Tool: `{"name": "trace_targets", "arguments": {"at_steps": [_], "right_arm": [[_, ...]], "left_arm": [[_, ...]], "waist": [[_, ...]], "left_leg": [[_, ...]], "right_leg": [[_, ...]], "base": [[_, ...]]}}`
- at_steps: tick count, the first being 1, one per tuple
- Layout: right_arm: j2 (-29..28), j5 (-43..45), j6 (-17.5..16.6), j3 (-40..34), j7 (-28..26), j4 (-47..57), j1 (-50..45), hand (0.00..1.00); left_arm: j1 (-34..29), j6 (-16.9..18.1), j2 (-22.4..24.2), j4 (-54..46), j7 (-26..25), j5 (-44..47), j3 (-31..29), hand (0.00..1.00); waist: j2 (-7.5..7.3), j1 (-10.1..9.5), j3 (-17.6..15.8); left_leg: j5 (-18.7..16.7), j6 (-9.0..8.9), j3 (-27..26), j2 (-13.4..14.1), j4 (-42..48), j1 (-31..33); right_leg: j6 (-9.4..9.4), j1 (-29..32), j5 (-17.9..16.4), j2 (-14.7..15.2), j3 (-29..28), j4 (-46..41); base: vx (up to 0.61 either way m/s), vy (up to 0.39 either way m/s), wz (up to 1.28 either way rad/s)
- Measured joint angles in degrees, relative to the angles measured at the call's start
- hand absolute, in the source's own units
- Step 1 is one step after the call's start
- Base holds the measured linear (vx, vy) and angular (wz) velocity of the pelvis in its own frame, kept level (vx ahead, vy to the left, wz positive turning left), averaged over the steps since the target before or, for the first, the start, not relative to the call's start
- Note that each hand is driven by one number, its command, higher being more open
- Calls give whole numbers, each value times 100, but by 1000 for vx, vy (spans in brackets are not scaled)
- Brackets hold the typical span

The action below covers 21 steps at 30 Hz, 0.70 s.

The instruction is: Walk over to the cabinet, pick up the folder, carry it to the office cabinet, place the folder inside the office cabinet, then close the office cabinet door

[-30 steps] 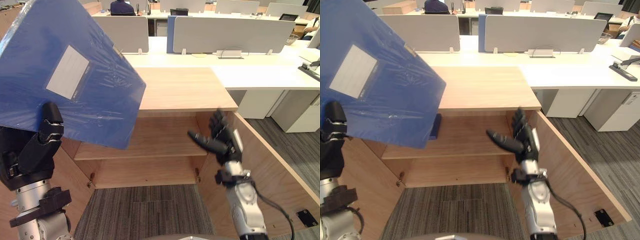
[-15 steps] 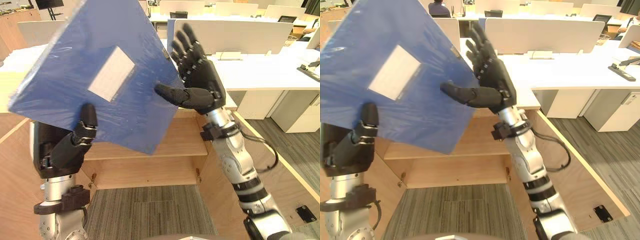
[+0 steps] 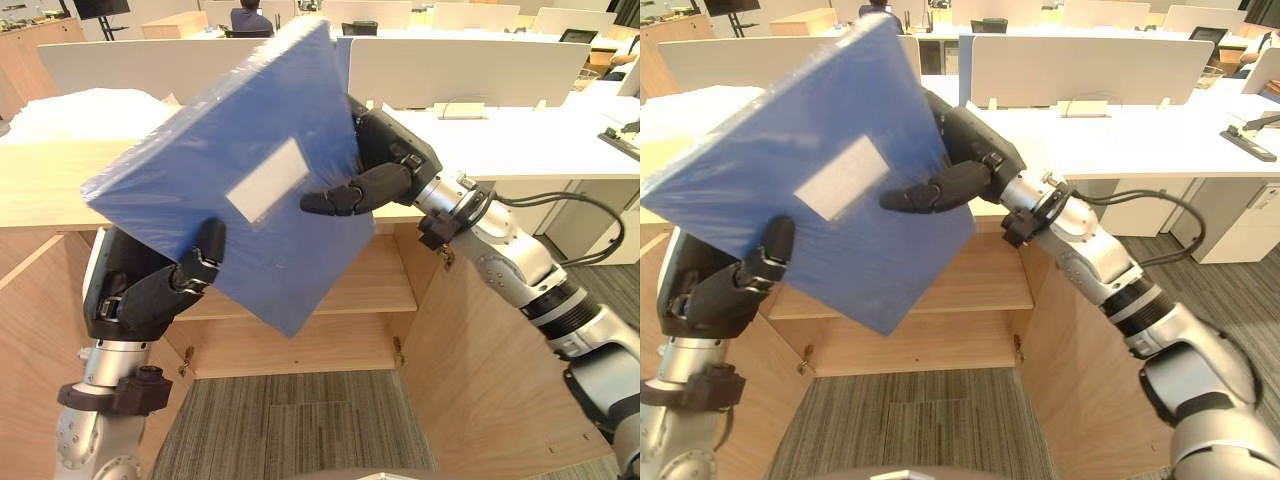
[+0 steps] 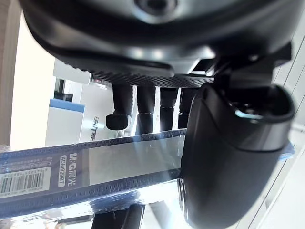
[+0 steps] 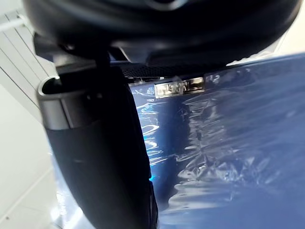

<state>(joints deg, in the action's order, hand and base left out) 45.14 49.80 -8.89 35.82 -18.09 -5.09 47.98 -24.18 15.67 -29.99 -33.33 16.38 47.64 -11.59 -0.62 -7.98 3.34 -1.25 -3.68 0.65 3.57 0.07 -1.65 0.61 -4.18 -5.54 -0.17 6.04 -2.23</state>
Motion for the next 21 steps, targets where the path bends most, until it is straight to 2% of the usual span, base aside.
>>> {"name": "trace_targets", "arguments": {"at_steps": [5,6,12,13,15,18,21], "right_arm": [[263,-9,-34,114,-333,-221,160,100],[261,-20,-71,180,-396,-369,258,0],[29,-16,-325,602,-558,-1009,513,0],[27,42,-316,760,-655,-1146,528,0],[106,337,-248,1116,-754,-1260,527,0],[408,558,-44,1696,-857,-1276,526,0],[803,388,124,2062,-899,-1051,430,0]], "left_arm": [[14,-80,-284,146,305,361,67,0],[47,-117,-293,147,310,378,107,0],[258,-146,-626,428,311,521,110,0],[283,-146,-768,506,311,527,106,100],[271,-163,-970,630,398,523,137,100],[203,-190,-1290,799,528,505,499,100],[131,-170,-1600,1135,756,517,1210,100]], "waist": [[71,6,60],[89,0,72],[138,-79,105],[136,-95,105],[132,-123,104],[111,-147,90],[67,-131,62]], "left_leg": [[21,-13,-13,4,-42,-28],[30,-16,-13,5,-53,-32],[42,-16,-15,10,-77,-53],[42,-17,-15,10,-79,-54],[43,-17,-13,7,-86,-53],[45,-18,0,3,-95,-53],[48,-22,0,9,-115,-56]], "right_leg": [[2,-2,1,-4,-10,-1],[2,-1,2,-5,-10,-2],[3,-6,2,-9,-11,-5],[3,-6,2,-9,-10,-5],[3,-6,2,-5,-6,-5],[2,-12,1,0,12,-4],[2,-11,1,-3,21,-3]], "base": [[0,0,0],[0,0,0],[0,0,0],[0,0,0],[0,0,0],[0,0,2],[0,0,0]]}}
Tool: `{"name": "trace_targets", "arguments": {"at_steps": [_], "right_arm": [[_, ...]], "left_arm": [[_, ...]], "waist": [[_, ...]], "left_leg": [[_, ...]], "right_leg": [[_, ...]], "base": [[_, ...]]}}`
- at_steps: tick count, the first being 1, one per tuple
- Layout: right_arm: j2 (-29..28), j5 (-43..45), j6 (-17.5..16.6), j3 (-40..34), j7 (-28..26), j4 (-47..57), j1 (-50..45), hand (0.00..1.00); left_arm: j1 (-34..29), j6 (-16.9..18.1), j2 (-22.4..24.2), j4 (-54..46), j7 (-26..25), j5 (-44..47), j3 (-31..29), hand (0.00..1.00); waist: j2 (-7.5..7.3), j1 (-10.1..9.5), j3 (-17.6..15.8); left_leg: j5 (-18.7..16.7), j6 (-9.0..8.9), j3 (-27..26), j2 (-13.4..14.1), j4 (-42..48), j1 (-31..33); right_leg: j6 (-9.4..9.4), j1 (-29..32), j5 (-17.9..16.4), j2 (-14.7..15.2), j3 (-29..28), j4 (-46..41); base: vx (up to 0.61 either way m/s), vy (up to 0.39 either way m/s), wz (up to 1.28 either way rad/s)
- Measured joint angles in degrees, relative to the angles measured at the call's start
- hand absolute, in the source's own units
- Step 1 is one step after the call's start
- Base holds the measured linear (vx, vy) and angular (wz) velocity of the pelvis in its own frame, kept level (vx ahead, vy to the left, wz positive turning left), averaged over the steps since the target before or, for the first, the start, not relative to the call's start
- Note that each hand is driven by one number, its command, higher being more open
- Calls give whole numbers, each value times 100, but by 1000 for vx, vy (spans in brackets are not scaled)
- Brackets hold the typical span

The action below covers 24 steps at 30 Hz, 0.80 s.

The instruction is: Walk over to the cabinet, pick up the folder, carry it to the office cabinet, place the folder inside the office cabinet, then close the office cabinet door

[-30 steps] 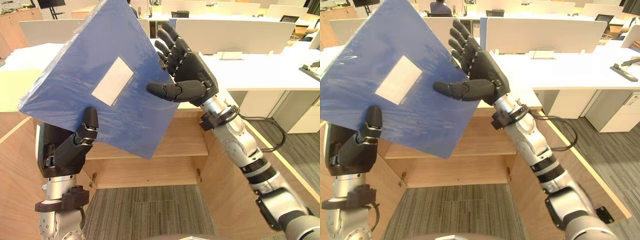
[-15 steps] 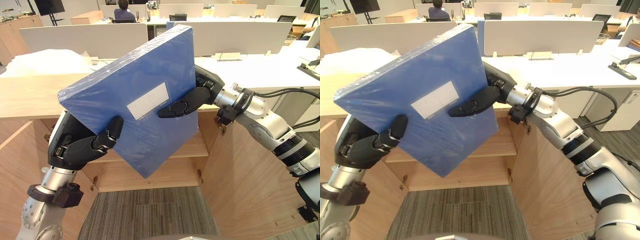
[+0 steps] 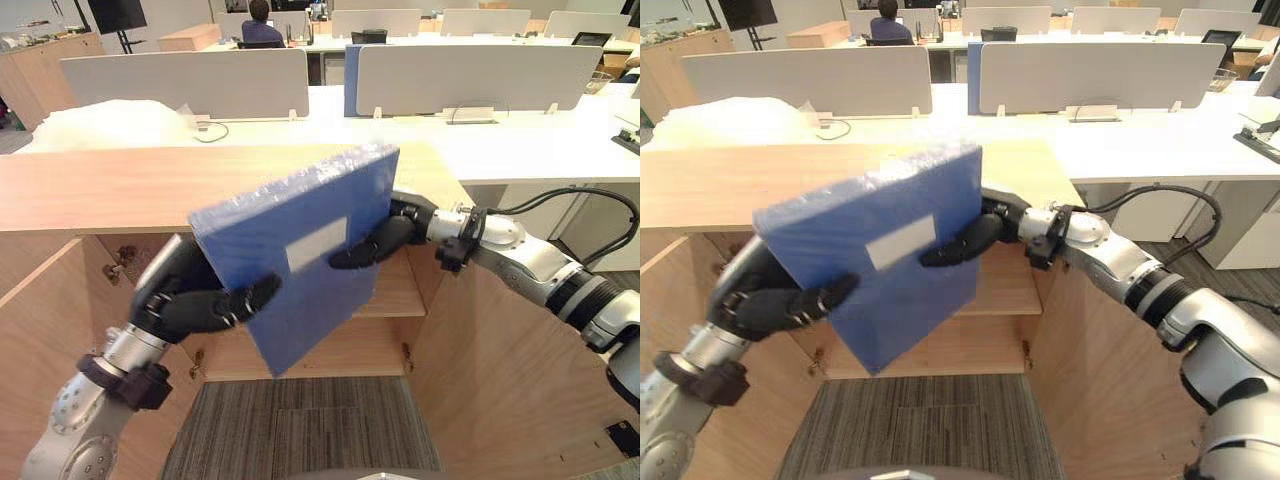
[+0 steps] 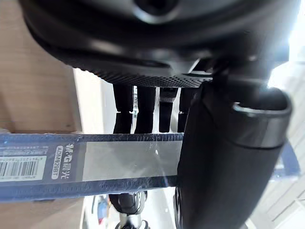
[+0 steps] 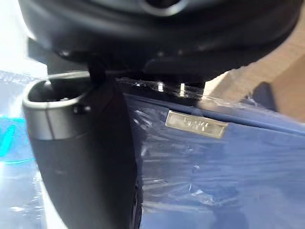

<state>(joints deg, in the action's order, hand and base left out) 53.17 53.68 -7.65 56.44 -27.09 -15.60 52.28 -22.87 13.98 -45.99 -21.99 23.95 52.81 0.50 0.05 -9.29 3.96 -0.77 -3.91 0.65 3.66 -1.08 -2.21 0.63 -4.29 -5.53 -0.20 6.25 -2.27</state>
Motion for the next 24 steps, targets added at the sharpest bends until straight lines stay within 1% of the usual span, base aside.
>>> {"name": "trace_targets", "arguments": {"at_steps": [2,3,5,7,8,9,11,13,14,15,17,18,20,21,23,24], "right_arm": [[324,-363,27,104,12,440,-112,0],[405,-593,27,103,41,567,-135,0],[555,-1603,9,49,149,1168,-180,0],[498,-2603,-40,-256,173,1674,-497,0],[468,-2915,-89,-387,174,1830,-677,0],[355,-3411,-179,-593,179,2025,-1055,0],[-18,-3986,-290,-698,251,2056,-1517,0],[-416,-4161,-325,-706,316,2041,-1889,0],[-709,-4270,-394,-716,332,1934,-2131,0],[-968,-4404,-456,-784,338,1717,-2485,0],[-1154,-4544,-466,-813,352,1460,-2729,0],[-1364,-4734,-432,-878,371,1065,-2904,0],[-1844,-5119,-363,-1254,487,252,-3283,0],[-1998,-5223,-326,-1386,548,1,-3400,0],[-2618,-5647,-106,-1969,831,-915,-3837,0],[-2755,-5679,-40,-2095,908,-1112,-3920,0]], "left_arm": [[-198,6,-80,468,333,203,548,100],[-234,-8,-80,639,432,220,664,100],[-353,-188,-135,1323,770,-124,1132,100],[-376,-341,-100,1734,896,-650,1556,100],[-389,-351,-60,1857,915,-823,1661,100],[-410,-389,58,2131,971,-1155,1784,100],[-465,-511,287,2629,1013,-1602,1962,100],[-482,-532,690,3071,948,-2156,2005,100],[-468,-539,999,3496,889,-2498,2015,100],[-463,-568,1351,3978,701,-2867,2003,100],[-447,-567,1635,4256,519,-3158,1887,100],[-352,-571,1862,4535,352,-3610,1782,100],[-205,-564,2230,4984,181,-4029,1565,100],[-161,-564,2347,5089,125,-4132,1482,100],[-19,-539,2852,5463,-110,-4589,1075,100],[23,-539,2958,5599,-177,-4675,965,100]], "waist": [[-21,60,-14],[-28,69,-19],[-65,134,-40],[-132,152,-43],[-162,155,-39],[-221,155,-37],[-242,167,-31],[-236,178,-32],[-224,170,-44],[-213,140,-52],[-201,103,-60],[-170,60,-82],[-82,47,-142],[-57,53,-153],[55,93,-214],[82,108,-234]], "left_leg": [[3,-5,-22,6,-52,-29],[3,-5,-36,9,-65,-46],[-2,-11,-121,27,-97,-77],[-8,-17,-178,34,-99,-55],[-8,-17,-184,36,-98,-34],[-8,-17,-193,38,-96,-1],[-9,-16,-211,33,-94,5],[-22,3,-218,24,-55,75],[-22,4,-218,22,-35,104],[-29,15,-214,22,-13,107],[-41,29,-195,22,20,134],[-43,32,-190,24,43,150],[-42,31,-177,25,76,159],[-42,31,-176,25,82,165],[-42,31,-168,24,134,242],[-46,29,-162,25,154,256]], "right_leg": [[-1,7,-1,-5,-19,2],[-1,5,-1,-7,-31,2],[0,25,-3,-22,-105,2],[1,78,-3,-32,-170,1],[1,106,-4,-34,-178,-5],[2,145,-4,-37,-189,-14],[1,178,-5,-29,-208,-34],[7,229,-14,-20,-215,-32],[8,252,-14,-18,-215,-35],[8,260,-14,-18,-215,-38],[12,264,-16,-19,-208,-39],[13,272,-17,-21,-206,-50],[12,280,-16,-23,-198,-86],[12,288,-17,-23,-199,-97],[11,356,-16,-20,-196,-134],[10,359,-17,-21,-192,-140]], "base": [[18,5,-5],[24,8,-12],[18,8,-18],[10,7,-15],[11,4,-7],[11,3,-4],[-2,11,-5],[0,0,0],[0,0,0],[0,0,0],[-31,4,4],[-36,3,4],[-48,4,1],[-50,6,-1],[-39,9,1],[-15,9,5]]}}
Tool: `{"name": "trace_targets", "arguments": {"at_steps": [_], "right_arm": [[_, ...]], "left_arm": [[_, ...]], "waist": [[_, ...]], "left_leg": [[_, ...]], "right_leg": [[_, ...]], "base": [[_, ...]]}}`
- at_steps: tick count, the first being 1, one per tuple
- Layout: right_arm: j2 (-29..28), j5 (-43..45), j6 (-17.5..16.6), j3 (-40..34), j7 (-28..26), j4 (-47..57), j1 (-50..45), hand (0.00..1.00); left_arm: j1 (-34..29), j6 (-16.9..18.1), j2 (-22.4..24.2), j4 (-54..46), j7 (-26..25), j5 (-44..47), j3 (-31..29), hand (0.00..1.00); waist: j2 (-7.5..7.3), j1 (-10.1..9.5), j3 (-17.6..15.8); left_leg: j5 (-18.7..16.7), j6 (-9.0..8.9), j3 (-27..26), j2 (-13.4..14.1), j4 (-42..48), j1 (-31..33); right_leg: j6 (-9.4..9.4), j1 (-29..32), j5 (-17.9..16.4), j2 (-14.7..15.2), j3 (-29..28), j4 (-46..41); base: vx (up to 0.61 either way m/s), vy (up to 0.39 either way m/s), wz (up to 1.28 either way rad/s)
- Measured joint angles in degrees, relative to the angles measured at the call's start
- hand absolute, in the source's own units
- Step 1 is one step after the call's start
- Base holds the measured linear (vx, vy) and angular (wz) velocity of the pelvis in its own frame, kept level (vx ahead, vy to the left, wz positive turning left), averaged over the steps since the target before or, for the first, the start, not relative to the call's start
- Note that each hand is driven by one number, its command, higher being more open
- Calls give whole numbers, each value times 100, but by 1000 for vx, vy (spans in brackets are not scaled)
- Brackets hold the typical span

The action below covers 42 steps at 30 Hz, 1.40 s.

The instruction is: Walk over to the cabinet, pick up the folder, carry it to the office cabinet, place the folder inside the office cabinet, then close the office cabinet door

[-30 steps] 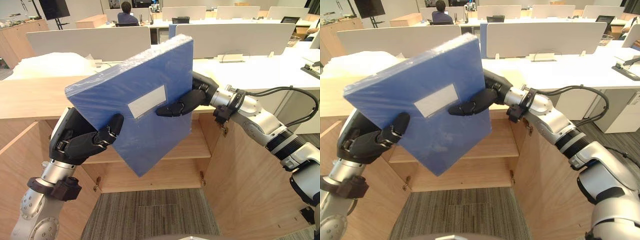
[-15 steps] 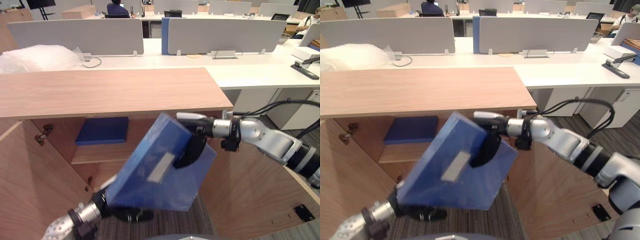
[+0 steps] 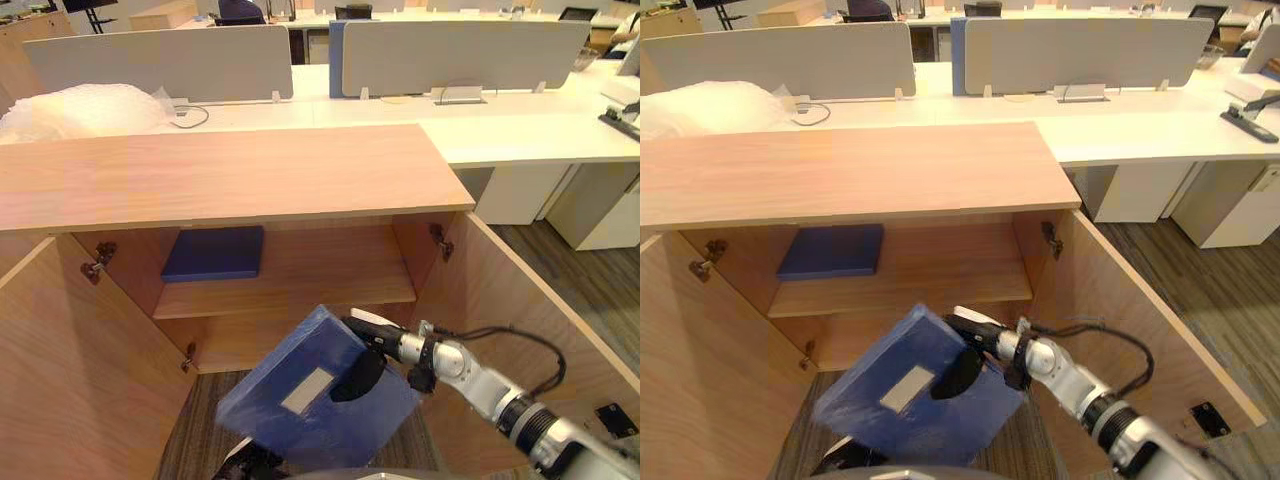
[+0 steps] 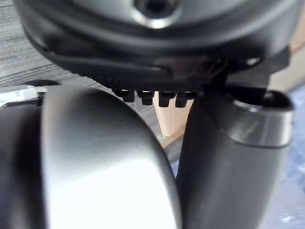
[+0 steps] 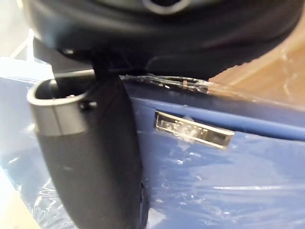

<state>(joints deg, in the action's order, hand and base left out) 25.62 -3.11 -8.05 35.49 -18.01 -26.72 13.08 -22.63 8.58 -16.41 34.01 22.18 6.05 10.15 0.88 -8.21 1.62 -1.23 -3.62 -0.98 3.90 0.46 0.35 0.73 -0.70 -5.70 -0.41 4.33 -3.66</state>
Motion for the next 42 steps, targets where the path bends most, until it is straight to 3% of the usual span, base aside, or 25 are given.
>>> {"name": "trace_targets", "arguments": {"at_steps": [3,4,7,9,11,14,16,17,18,19,20,22,24,25,26,27,28,29,30,32,34,35,38,42], "right_arm": [[-524,-159,233,-584,329,-620,-388,0],[-594,-186,331,-724,449,-683,-526,0],[-620,-478,546,-944,757,-689,-624,0],[-669,-499,578,-1018,870,-687,-655,0],[-907,-591,577,-1301,974,-676,-656,0],[-1052,-585,579,-1615,1092,-723,-652,0],[-1166,-582,582,-1688,1179,-933,-637,0],[-1204,-583,604,-1682,1234,-1050,-635,0],[-1223,-586,616,-1653,1247,-1115,-629,0],[-1419,-589,695,-1625,1320,-1323,-519,0],[-1459,-592,699,-1559,1320,-1366,-440,0],[-1453,-592,707,-1479,1309,-1472,-304,0],[-1424,-593,728,-1357,1304,-1574,-180,0],[-1397,-595,739,-1261,1293,-1631,-112,0],[-1404,-597,754,-1150,1284,-1653,-48,0],[-1423,-594,754,-1118,1270,-1653,-25,0],[-1452,-578,754,-1072,1268,-1653,14,0],[-1500,-565,754,-1064,1256,-1653,89,0],[-1531,-515,753,-1064,1245,-1652,135,0],[-1645,281,753,-1212,1209,-1652,216,0],[-1751,1129,743,-1260,1197,-1647,217,0],[-1768,1537,737,-1308,1190,-1651,169,0],[-1866,2601,742,-1261,1160,-1305,-55,0],[-1987,3808,768,-1172,1114,-995,-238,0]], "left_arm": [[171,-38,480,565,-225,-156,-507,100],[192,-54,667,576,-336,-164,-650,100],[255,-112,982,618,-611,-153,-934,100],[259,-104,1069,596,-702,-156,-1022,100],[310,-123,1122,603,-756,-167,-1174,100],[376,-121,1152,593,-820,-342,-1411,100],[474,-122,1209,674,-1007,-583,-1595,100],[542,-125,1306,853,-1191,-687,-1774,100],[574,-129,1345,966,-1241,-691,-1897,100],[715,-117,1237,1151,-1385,-784,-2122,100],[828,-117,1217,1324,-1562,-903,-2279,100],[860,-113,1299,1425,-1715,-1021,-2406,100],[861,-120,1340,1491,-1842,-1137,-2427,100],[859,-117,1349,1572,-1864,-1198,-2410,100],[849,-117,1346,1725,-1908,-1232,-2394,100],[846,-119,1344,1815,-1922,-1230,-2405,100],[845,-128,1334,1929,-1925,-1232,-2410,100],[842,-132,1317,1984,-1923,-1234,-2408,100],[842,-135,1297,2005,-1919,-1234,-2407,100],[821,-165,1249,2016,-1912,-1234,-2411,100],[779,-163,1200,2018,-1903,-1233,-2400,100],[779,-164,1218,2049,-1894,-1242,-2399,100],[491,-224,1339,2080,-1834,-1357,-2513,100],[149,-403,1430,2153,-1817,-1471,-2647,100]], "waist": [[218,107,-195],[357,137,-307],[496,185,-641],[439,174,-665],[372,168,-684],[272,108,-750],[253,50,-763],[316,49,-732],[339,53,-715],[75,49,-687],[-47,54,-642],[-90,-28,-604],[-52,-48,-569],[0,-66,-539],[30,-79,-533],[42,-73,-527],[91,-68,-516],[125,-51,-526],[119,-35,-528],[143,20,-579],[110,84,-616],[161,131,-644],[288,119,-589],[262,122,-540]], "left_leg": [[-656,-13,84,106,1315,588],[-886,51,192,165,2043,870],[-849,79,434,201,4005,1508],[-751,15,459,166,4654,1772],[-916,12,474,162,4237,1945],[-889,-43,672,78,2946,2070],[-580,-25,715,74,2131,1986],[-59,-57,734,95,1634,1826],[375,-218,682,115,1593,1770],[238,-98,477,-113,1683,1752],[113,45,297,-252,1702,1774],[-97,263,-33,-435,1772,1696],[-279,496,-314,-675,1777,1449],[-372,628,-480,-824,1727,1232],[-441,733,-666,-960,1624,960],[-466,771,-730,-1020,1573,831],[-516,822,-795,-1069,1496,649],[-536,840,-796,-1064,1427,530],[-539,846,-796,-1052,1390,498],[-550,862,-738,-946,1408,437],[-566,833,-673,-952,1466,405],[-597,800,-568,-951,1515,357],[-618,676,-550,-857,1361,261],[-628,569,-416,-745,1353,284]], "right_leg": [[-1,-7,-67,-79,31,-127],[24,-69,-147,-140,85,-202],[114,-452,-397,-190,235,-342],[157,-667,-520,-142,232,-347],[129,-721,-573,-58,163,-342],[-81,-761,-617,226,-23,-340],[-275,-877,-683,432,-146,-308],[-444,-1002,-771,503,-231,-298],[-564,-1063,-845,557,-299,-297],[-743,-992,-845,874,-395,-338],[-872,-903,-730,1085,-510,-380],[-1002,-696,-643,1391,-747,-686],[-981,-448,-638,1727,-796,-1387],[-762,-126,-622,1941,-792,-2220],[-216,216,-524,2210,-596,-3092],[43,339,-512,2369,-367,-3446],[326,503,-589,2621,238,-3857],[343,620,-667,2653,703,-3939],[260,689,-714,2577,794,-3907],[-368,770,-1025,1936,823,-3314],[-542,642,-1009,1575,840,-2496],[-672,486,-917,1541,920,-2343],[-670,334,-902,1481,1114,-2145],[-655,191,-859,1364,1352,-1925]], "base": [[-8,19,3],[-37,39,18],[-52,37,21],[0,55,5],[107,92,-16],[237,175,-31],[330,283,-46],[375,358,-33],[364,367,-40],[404,414,-38],[299,313,-38],[301,346,-56],[218,329,-57],[160,330,-57],[147,329,-58],[123,302,-49],[108,286,-31],[83,224,-23],[53,145,-11],[8,9,5],[-4,-55,24],[-5,-65,25],[-28,-54,4],[32,-115,15]]}}
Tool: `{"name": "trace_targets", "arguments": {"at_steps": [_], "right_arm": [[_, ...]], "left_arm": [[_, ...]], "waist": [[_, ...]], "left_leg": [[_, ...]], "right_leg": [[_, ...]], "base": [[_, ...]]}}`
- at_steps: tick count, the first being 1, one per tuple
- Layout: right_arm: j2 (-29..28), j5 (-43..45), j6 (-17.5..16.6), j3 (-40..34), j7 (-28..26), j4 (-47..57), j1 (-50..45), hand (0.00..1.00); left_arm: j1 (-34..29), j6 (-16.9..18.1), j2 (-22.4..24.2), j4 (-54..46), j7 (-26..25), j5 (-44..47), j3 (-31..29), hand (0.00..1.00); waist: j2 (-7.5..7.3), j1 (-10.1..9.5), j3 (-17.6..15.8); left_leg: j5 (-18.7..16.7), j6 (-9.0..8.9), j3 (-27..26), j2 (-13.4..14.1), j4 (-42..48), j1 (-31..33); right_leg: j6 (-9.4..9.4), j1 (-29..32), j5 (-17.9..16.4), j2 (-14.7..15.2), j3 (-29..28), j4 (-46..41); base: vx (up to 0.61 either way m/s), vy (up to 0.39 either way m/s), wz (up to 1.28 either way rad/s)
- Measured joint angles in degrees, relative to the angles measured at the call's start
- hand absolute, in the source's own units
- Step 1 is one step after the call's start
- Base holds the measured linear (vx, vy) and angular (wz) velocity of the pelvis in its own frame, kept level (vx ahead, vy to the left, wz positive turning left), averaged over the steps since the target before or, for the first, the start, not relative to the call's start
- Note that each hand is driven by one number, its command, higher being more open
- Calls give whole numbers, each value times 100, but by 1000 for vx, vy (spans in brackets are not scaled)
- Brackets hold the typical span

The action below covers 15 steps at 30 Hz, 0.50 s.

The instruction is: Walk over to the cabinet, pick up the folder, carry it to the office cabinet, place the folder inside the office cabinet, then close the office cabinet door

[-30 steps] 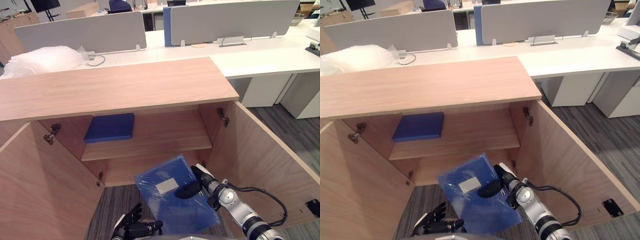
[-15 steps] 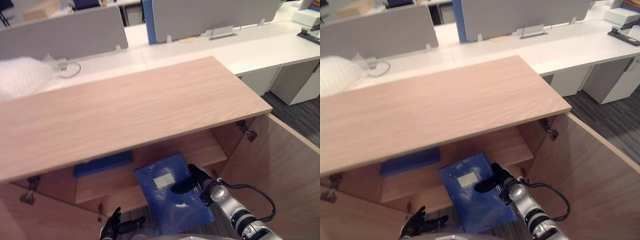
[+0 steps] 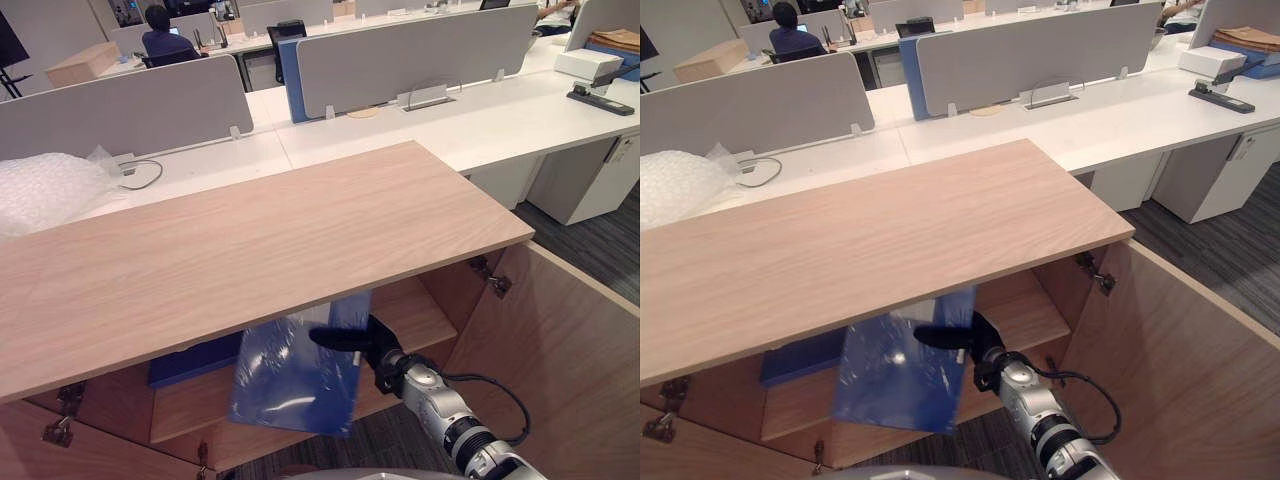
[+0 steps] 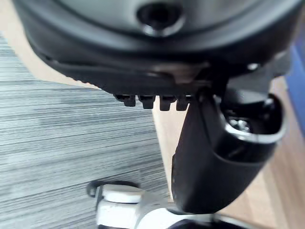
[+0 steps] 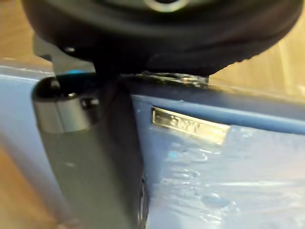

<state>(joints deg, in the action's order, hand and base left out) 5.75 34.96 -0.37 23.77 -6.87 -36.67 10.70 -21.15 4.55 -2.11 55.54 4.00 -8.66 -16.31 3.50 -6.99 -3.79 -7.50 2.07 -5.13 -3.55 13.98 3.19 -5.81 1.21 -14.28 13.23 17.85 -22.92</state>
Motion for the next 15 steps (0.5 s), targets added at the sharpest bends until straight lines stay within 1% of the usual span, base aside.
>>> {"name": "trace_targets", "arguments": {"at_steps": [2,3,5,7,8,9,10,11,12,13,15], "right_arm": [[-20,740,5,-22,13,-2,-128,0],[-43,990,5,-38,30,-2,-129,0],[-241,1576,4,-225,191,-21,-133,0],[-473,2127,-12,-509,341,-26,-126,0],[-625,2548,-79,-669,426,-28,-106,0],[-721,2755,-133,-752,465,-28,-89,0],[-915,3045,-270,-949,576,-42,-28,0],[-930,3257,-381,-1094,708,-50,47,0],[-958,3351,-586,-1280,847,-56,154,0],[-985,3447,-672,-1419,912,-56,235,0],[-1061,3539,-992,-1929,1132,-58,626,0]], "left_arm": [[-112,-18,58,3,12,-7,-51,100],[-119,-26,72,12,12,-46,-62,100],[-111,-40,116,92,12,-177,-72,100],[-110,-58,148,92,5,-219,-84,100],[-97,-67,151,87,-27,-219,-84,100],[-86,-75,152,85,-37,-219,-84,100],[-55,-93,152,82,-61,-218,-84,100],[23,-105,162,73,-97,-216,-83,100],[105,-136,197,29,-157,-211,-75,100],[159,-146,202,29,-176,-211,-61,100],[318,-157,225,-3,-238,-180,23,100]], "waist": [[-39,-77,34],[-35,-80,32],[-23,-102,34],[-20,-237,43],[-20,-272,43],[-20,-286,44],[-12,-322,39],[15,-420,20],[73,-502,-25],[101,-523,-51],[248,-557,-156]], "left_leg": [[-18,-32,155,29,121,101],[-19,-35,187,31,146,129],[-40,-70,292,25,155,129],[-62,-104,308,26,216,179],[-64,-105,338,22,264,237],[-65,-104,359,18,291,272],[-67,-104,394,14,388,353],[-77,-99,406,13,527,442],[-109,-110,427,4,747,585],[-139,-113,428,-8,866,684],[-315,-18,456,-61,1312,1112]], "right_leg": [[2,-68,3,-47,205,111],[1,-91,5,-58,250,146],[-28,-220,22,-80,387,273],[-32,-247,27,-98,418,338],[-29,-250,29,-98,476,358],[-29,-248,29,-96,507,361],[-29,-245,28,-92,561,352],[-29,-222,24,-74,603,286],[-7,-171,-28,-25,691,131],[-6,-106,-90,14,721,5],[15,290,-383,210,807,-640]], "base": [[105,-100,38],[90,-56,34],[84,-34,27],[58,-15,13],[46,-14,17],[26,-14,24],[7,-11,24],[-42,1,36],[-62,7,33],[-115,7,40],[-139,-4,42]]}}
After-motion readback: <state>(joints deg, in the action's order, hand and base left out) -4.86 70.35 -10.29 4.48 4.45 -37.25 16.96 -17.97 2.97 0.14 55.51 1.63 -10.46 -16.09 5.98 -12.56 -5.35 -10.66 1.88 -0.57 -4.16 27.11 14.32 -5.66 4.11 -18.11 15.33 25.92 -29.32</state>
